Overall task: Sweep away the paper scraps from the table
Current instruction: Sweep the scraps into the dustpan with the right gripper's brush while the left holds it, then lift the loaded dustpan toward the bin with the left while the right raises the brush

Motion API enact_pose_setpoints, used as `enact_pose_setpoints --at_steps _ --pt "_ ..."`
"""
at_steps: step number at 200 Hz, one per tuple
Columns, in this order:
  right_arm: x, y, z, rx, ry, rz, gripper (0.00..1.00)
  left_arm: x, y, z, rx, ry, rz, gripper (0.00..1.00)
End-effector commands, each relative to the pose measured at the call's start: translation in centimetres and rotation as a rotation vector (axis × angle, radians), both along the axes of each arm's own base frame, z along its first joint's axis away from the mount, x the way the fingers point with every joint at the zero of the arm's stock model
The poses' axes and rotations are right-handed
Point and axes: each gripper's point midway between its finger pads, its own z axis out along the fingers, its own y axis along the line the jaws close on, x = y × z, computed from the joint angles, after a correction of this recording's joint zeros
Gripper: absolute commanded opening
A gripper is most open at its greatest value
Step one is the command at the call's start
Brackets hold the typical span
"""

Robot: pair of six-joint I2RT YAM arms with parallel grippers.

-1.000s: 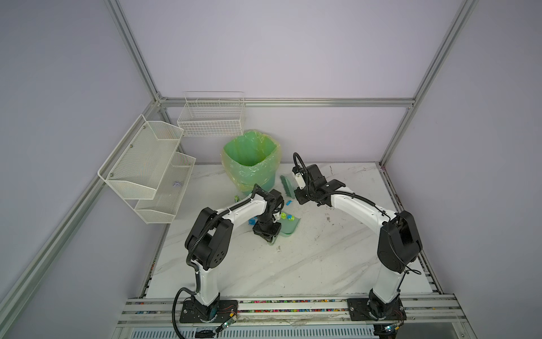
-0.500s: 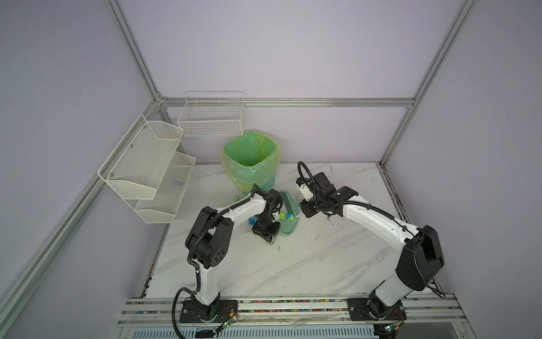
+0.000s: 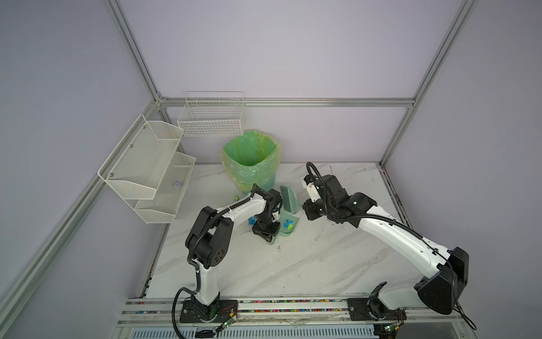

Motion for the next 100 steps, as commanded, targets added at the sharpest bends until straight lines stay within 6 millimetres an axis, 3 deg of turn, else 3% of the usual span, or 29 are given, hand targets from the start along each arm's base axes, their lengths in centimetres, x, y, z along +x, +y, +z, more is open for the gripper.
enact_pose_setpoints --at_steps 1,29,53,100 --pt "0.9 -1.4 -2.2 -0.071 0.032 -0.104 0.0 1.8 -1.1 2.1 -0.059 -0.076 -0.015 0.0" --pt "1.1 -1.5 -4.6 -0.137 0.074 -0.097 0.0 1.9 -1.0 2.4 -0.061 -0.094 -0.017 0.0" --pt "0.8 -1.1 -5.6 -0.153 0.122 -0.091 0.0 2.0 -1.1 2.4 -0.064 -0.099 -0.017 0.0" --pt "-2.1 1.3 -3.5 -0.001 0.13 -0.004 0.0 2.2 -1.4 2.6 -0.08 -0.104 -0.017 0.0"
